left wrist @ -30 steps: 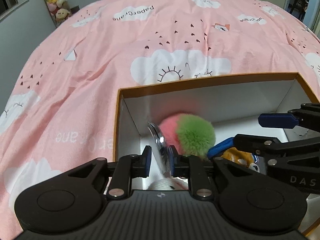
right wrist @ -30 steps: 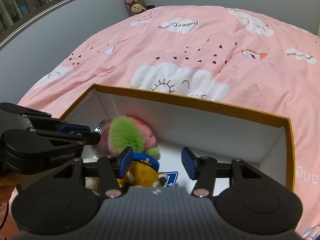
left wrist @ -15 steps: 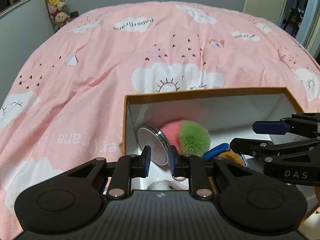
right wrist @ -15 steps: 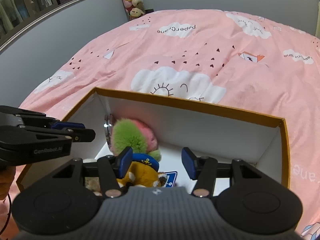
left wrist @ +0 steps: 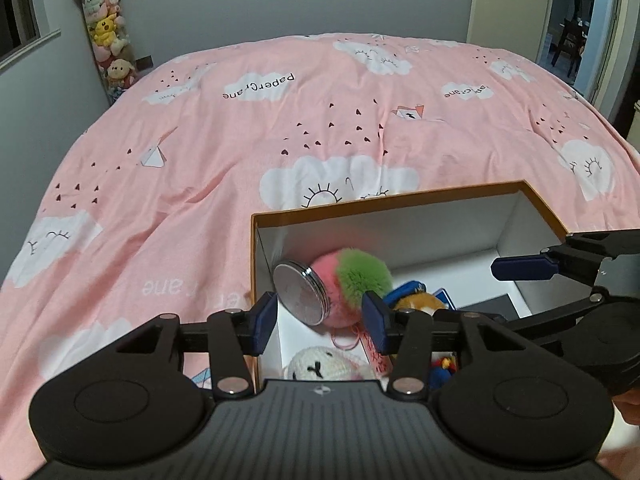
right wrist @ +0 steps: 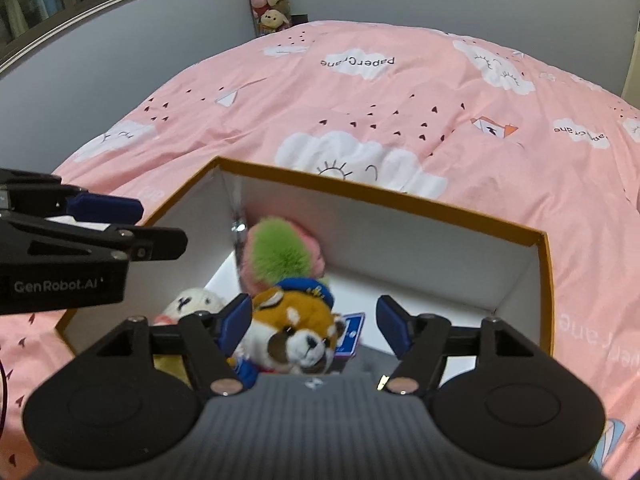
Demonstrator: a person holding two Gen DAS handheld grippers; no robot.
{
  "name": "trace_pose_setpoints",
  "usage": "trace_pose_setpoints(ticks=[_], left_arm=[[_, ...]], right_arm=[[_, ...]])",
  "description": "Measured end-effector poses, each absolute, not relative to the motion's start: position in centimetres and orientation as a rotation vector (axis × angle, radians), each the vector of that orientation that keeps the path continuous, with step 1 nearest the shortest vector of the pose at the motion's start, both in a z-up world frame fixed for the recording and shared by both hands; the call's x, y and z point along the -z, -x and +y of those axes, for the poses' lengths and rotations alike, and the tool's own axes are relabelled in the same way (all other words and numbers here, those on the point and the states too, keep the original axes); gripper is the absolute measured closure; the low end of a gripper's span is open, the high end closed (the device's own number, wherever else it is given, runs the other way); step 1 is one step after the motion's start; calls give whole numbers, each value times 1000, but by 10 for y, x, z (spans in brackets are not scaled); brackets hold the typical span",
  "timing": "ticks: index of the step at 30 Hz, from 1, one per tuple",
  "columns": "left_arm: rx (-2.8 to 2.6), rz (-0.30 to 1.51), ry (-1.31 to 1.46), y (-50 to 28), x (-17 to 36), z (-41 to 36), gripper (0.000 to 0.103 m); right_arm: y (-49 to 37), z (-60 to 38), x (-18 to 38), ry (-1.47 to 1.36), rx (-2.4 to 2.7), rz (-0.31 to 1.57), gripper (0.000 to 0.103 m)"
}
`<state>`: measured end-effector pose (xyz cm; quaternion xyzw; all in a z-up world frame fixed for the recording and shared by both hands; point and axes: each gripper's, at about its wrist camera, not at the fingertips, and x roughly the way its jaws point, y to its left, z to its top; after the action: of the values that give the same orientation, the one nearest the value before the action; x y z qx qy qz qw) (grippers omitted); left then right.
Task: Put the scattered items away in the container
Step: 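Raise both open tools and move them back toward the remaining items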
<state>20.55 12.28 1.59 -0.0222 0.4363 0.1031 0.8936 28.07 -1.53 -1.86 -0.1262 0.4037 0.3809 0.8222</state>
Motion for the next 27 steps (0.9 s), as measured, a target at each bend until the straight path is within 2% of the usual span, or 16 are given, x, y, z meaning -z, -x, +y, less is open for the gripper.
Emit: trace_pose_setpoints(ticks=[6,15,21,27], left_arm=[[-189,868,6,-180,-41,116,47],[-193,800,-58,-138,-80,109,36],[-173,734,-48,-107,-89,101,35],[-116,676,3,-75,-83,87,35]], right_arm=[[-257,-30,1,250,-821,803,26],[-222,-59,-29,183,-803,670,14],[-197,-82,-41,162,-721,567,8],[-163,-110,-35,144,-697,533,8]])
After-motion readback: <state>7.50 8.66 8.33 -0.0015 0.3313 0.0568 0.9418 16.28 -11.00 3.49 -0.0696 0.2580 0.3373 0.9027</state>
